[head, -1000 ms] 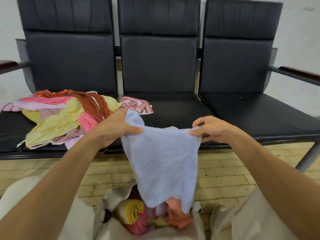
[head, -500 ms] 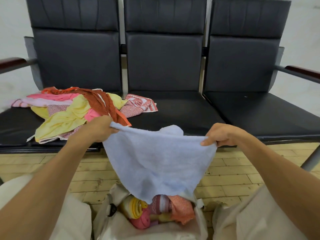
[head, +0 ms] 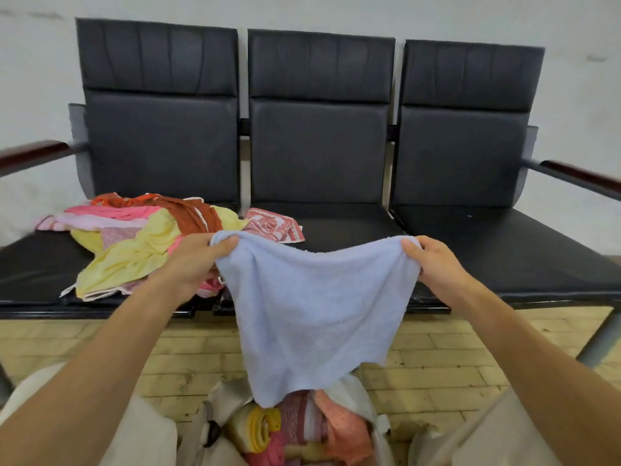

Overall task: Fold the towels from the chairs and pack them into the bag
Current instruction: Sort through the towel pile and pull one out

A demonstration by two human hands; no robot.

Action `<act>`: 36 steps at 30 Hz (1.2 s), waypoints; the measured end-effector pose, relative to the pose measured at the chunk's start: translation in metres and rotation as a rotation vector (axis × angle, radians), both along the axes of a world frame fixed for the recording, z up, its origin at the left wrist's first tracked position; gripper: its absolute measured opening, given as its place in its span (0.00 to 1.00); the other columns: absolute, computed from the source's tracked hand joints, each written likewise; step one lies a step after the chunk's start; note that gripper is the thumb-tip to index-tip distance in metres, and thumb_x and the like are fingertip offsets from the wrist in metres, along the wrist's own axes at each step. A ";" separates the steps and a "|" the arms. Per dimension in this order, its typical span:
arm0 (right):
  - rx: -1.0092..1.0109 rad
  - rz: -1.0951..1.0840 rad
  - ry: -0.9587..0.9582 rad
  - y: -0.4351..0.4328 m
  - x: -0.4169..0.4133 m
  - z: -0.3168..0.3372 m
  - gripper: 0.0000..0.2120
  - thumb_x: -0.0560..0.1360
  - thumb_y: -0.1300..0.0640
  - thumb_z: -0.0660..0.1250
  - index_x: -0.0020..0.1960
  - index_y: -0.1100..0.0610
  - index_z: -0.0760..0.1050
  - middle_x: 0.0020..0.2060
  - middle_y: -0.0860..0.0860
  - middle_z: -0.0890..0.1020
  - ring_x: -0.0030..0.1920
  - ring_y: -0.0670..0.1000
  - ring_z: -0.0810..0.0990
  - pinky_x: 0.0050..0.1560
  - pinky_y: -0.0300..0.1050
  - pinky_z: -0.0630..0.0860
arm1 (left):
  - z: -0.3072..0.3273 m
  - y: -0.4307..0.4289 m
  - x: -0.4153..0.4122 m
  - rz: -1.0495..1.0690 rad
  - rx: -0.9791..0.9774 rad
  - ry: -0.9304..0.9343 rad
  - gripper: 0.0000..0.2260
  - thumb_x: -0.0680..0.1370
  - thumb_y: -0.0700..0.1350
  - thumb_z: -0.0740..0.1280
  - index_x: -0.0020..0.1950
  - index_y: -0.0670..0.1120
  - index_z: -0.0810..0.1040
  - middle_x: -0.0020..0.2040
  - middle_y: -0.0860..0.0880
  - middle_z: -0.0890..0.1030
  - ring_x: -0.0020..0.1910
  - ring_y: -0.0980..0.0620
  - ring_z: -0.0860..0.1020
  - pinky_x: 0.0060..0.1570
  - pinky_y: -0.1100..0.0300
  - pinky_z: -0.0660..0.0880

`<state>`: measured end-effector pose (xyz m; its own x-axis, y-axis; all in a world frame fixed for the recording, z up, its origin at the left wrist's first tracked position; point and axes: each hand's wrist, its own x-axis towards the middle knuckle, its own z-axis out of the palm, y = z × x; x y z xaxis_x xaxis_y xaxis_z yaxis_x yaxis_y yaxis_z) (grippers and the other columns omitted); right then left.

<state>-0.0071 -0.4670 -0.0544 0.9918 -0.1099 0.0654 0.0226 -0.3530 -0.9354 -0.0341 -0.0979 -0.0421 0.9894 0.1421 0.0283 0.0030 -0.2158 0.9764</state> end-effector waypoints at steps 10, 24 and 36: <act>0.205 -0.067 -0.028 0.010 -0.014 0.099 0.11 0.81 0.62 0.58 0.50 0.58 0.79 0.48 0.54 0.81 0.50 0.53 0.78 0.46 0.47 0.75 | 0.095 -0.013 0.009 0.071 -0.391 0.025 0.14 0.81 0.43 0.64 0.63 0.37 0.75 0.58 0.42 0.80 0.55 0.46 0.79 0.49 0.55 0.76; 0.094 -0.300 -0.597 0.005 -0.040 0.213 0.07 0.77 0.56 0.69 0.54 0.55 0.82 0.45 0.44 0.79 0.46 0.42 0.74 0.51 0.39 0.71 | 0.210 -0.005 -0.021 0.308 -0.241 -0.181 0.14 0.79 0.44 0.64 0.62 0.41 0.73 0.54 0.44 0.77 0.51 0.46 0.77 0.47 0.51 0.75; -0.014 -0.250 -0.511 -0.001 -0.033 0.213 0.10 0.78 0.61 0.66 0.59 0.55 0.81 0.56 0.51 0.79 0.55 0.50 0.75 0.55 0.42 0.72 | 0.201 -0.009 -0.023 0.203 -0.287 -0.166 0.14 0.76 0.38 0.69 0.61 0.40 0.76 0.57 0.43 0.77 0.47 0.48 0.77 0.50 0.52 0.75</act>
<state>-0.0406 -0.4684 0.1585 0.7776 -0.3332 0.5332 0.3852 -0.4178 -0.8228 -0.0568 -0.1071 0.1586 0.9255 0.3605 0.1162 -0.1456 0.0553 0.9878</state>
